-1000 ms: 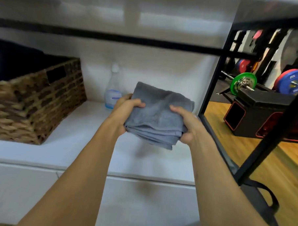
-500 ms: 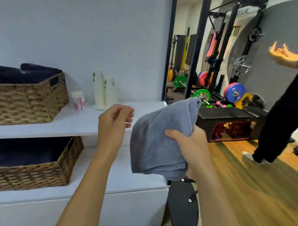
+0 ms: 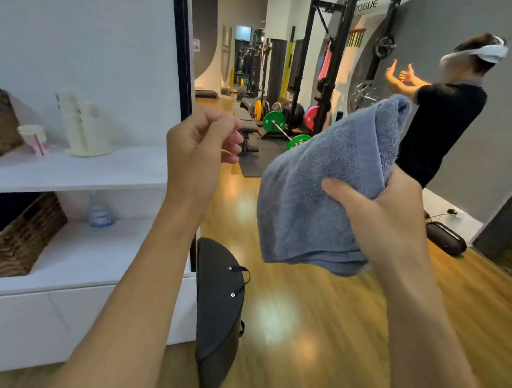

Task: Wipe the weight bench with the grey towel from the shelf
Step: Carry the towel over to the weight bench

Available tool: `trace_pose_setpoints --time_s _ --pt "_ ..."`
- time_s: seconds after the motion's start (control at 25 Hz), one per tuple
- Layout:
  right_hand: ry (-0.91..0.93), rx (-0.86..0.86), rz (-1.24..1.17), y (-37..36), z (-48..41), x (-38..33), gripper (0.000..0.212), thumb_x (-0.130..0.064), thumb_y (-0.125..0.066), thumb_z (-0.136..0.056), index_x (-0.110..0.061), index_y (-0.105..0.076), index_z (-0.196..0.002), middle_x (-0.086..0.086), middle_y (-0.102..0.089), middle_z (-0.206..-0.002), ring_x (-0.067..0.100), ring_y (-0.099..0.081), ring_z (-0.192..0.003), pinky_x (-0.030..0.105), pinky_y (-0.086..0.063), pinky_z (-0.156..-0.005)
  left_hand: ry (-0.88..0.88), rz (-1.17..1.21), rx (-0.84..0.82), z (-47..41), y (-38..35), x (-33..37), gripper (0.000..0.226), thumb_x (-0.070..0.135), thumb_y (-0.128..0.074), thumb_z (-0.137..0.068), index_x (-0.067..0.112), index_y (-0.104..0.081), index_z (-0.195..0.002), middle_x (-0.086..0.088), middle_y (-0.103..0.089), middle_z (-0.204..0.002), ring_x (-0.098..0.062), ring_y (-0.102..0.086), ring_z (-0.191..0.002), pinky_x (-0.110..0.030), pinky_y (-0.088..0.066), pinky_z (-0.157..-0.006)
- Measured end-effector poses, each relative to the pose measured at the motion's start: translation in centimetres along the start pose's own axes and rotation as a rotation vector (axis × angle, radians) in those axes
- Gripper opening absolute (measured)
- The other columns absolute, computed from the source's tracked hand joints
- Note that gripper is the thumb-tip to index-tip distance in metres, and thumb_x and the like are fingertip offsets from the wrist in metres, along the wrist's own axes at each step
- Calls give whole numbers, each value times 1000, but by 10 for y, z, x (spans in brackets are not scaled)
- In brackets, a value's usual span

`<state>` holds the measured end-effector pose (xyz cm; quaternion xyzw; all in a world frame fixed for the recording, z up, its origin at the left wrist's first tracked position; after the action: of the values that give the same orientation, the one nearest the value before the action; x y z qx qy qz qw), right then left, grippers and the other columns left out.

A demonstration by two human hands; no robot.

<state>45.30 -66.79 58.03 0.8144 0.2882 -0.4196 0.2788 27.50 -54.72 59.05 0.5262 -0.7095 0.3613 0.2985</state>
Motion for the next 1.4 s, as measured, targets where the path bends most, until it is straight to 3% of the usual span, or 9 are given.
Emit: trace_pose_setpoints --time_s 0.16,0.28,0.36,0.48,0.72,0.96,1.2,1.4 --pt "56 42 22 58 -59 52 20 -16 -77 -79 -28 -62 -81 -14 -70 -78 0 -65 -76 32 -52 -68 -20 5 -41 -14 -89 -52 22 8 -53 -92 13 -67 -77 -3 -63 -69 -18 -59 -68 -29 -51 -60" --pt "94 59 24 62 -133 108 24 -13 -77 -80 -31 -61 -80 -22 -68 -82 -7 -62 -73 16 -48 -59 -21 34 -35 -57 -146 -122 20 8 -54 -92 11 -67 -78 1 -63 -67 -16 -59 -67 -28 -52 -60" --pt "120 73 42 55 -194 145 22 -14 -77 -79 -29 -64 -87 -17 -70 -79 -6 -63 -75 9 -45 -58 -14 86 -8 -102 -182 -171 18 11 -56 -90 13 -67 -76 5 -64 -64 -13 -59 -66 -26 -51 -58" --pt "143 77 62 33 -302 186 23 -17 -77 -79 -22 -66 -99 -15 -70 -87 0 -65 -81 13 -48 -64 2 112 20 -187 -229 -231 18 16 -56 -86 19 -67 -72 7 -64 -61 -14 -59 -64 -24 -50 -55" --pt "224 78 39 -23 -523 258 25 -21 -75 -77 -21 -66 -100 -9 -71 -94 10 -67 -90 34 -55 -79 -34 108 32 -380 -310 -342 23 18 -56 -83 27 -68 -66 4 -63 -63 -17 -57 -62 -25 -48 -54" --pt "242 -6 -61 -132 -756 363 25 -22 -76 -77 -21 -69 -101 -11 -72 -94 7 -68 -89 39 -57 -82 -106 76 114 -584 -353 -473 19 13 -54 -87 16 -65 -72 6 -61 -59 -15 -53 -58 -23 -46 -50" --pt "292 -60 -172 -283 -974 422 20 -19 -78 -79 -31 -62 -82 -18 -67 -81 -6 -64 -77 23 -49 -68 -156 -39 256 -804 -315 -595 23 12 -52 -92 17 -66 -74 0 -61 -67 -14 -58 -64 -24 -48 -55" --pt "358 -7 -233 -425 -1139 495 22 -18 -79 -79 -32 -62 -80 -17 -68 -82 -3 -66 -80 25 -52 -71 -208 -33 245 -996 -285 -733 19 18 -54 -87 20 -66 -74 2 -62 -65 -16 -58 -66 -24 -47 -56"
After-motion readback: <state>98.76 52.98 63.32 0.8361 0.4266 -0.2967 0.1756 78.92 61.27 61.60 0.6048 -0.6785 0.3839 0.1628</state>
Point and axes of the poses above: each hand's wrist, its own z-axis away from the middle knuckle, its own y-axis out of the back of the hand, x = y × z, the point moved 3 cm from there along -z, towards the middle knuckle
